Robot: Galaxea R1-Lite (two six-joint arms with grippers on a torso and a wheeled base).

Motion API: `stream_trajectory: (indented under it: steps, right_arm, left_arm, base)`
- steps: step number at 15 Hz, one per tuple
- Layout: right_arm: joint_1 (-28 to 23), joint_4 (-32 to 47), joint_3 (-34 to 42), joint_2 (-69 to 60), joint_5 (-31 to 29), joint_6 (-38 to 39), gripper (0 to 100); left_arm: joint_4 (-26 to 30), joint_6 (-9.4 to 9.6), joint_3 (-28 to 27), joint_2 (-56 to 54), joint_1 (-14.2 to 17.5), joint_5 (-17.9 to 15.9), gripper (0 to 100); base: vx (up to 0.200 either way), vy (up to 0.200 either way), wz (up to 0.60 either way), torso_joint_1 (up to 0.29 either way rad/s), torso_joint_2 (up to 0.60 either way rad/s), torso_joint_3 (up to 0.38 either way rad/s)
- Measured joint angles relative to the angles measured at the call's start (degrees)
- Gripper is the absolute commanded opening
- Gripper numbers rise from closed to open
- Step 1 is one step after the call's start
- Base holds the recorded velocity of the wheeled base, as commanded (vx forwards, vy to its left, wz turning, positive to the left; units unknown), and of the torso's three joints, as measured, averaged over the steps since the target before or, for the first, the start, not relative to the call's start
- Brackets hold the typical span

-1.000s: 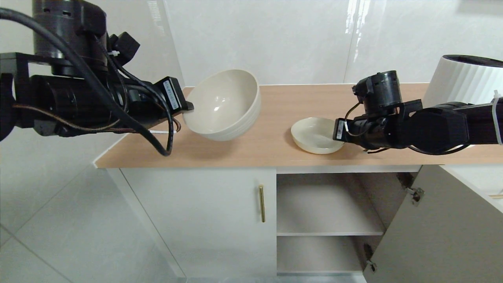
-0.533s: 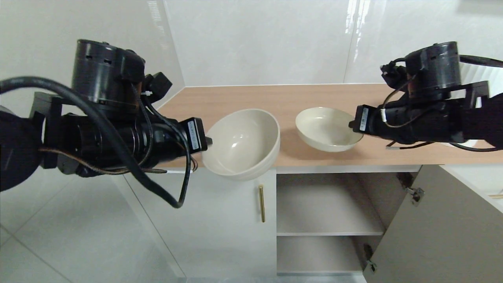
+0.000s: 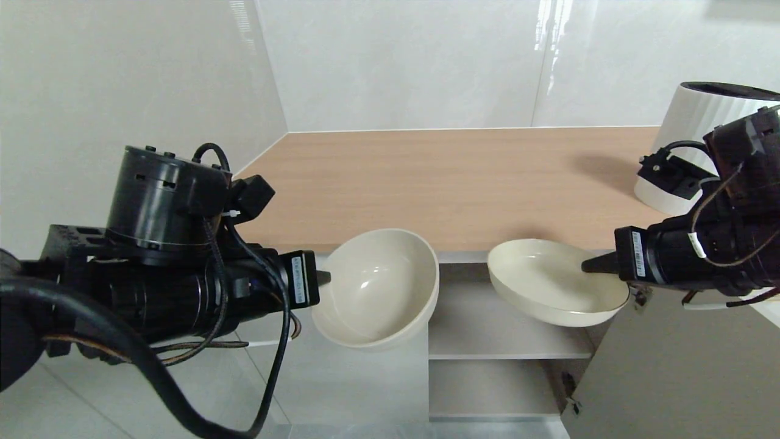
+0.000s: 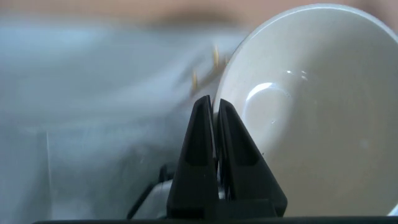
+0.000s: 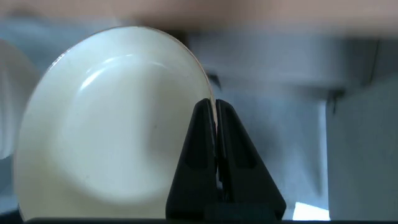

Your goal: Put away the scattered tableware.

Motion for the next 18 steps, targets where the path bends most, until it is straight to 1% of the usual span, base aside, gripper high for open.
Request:
stream_trajectory:
  steps: [1,5,8,11,14,18]
  right_arm:
    - [0.1,-0.1,1.4,-0.5,0.1,0.0,0]
    - [-0.3,-4.7,5.2,-0.2,-0.2,-0.3,0]
    - [-1.8,-9.5,6.9,1.0,-0.3,-0.4,0]
    - [-2.6,-12.3,8.2,2.6,-0.5,-0.8,0]
    - [-2.7,-14.2,9.1,4.1,-1.2,-1.2,0]
    - [-2.7,-14.5,9.2,5.3,-1.5,-1.2,0]
  left_arm:
    - [-0.1,0.02,0.4,0.0,-0.2,-0.1,0]
    - [-0.1,0.35,0.8,0.5,-1.4,-0.1,0]
    - [-0.2,0.43,0.5,1.1,-1.5,0.0,0]
    - [-0.3,1.37,0.2,1.4,-1.5,0.0,0]
    - [-0.3,1.52,0.1,1.7,-1.5,0.0,0]
    - [-0.3,1.61,-0.3,2.2,-1.5,0.0,0]
  base:
    - [-0.200,0.000,0.00,-0.012,0.00,0.007]
    - [0.000,0.000,0.00,0.000,0.00,0.000]
    - [0.000,0.000,0.00,0.000,0.00,0.000]
    - [0.000,0.000,0.00,-0.019,0.06,0.037]
    - [0.000,0.000,0.00,-0.131,0.37,0.237]
    - [0.000,0.000,0.00,-0.141,0.45,0.308]
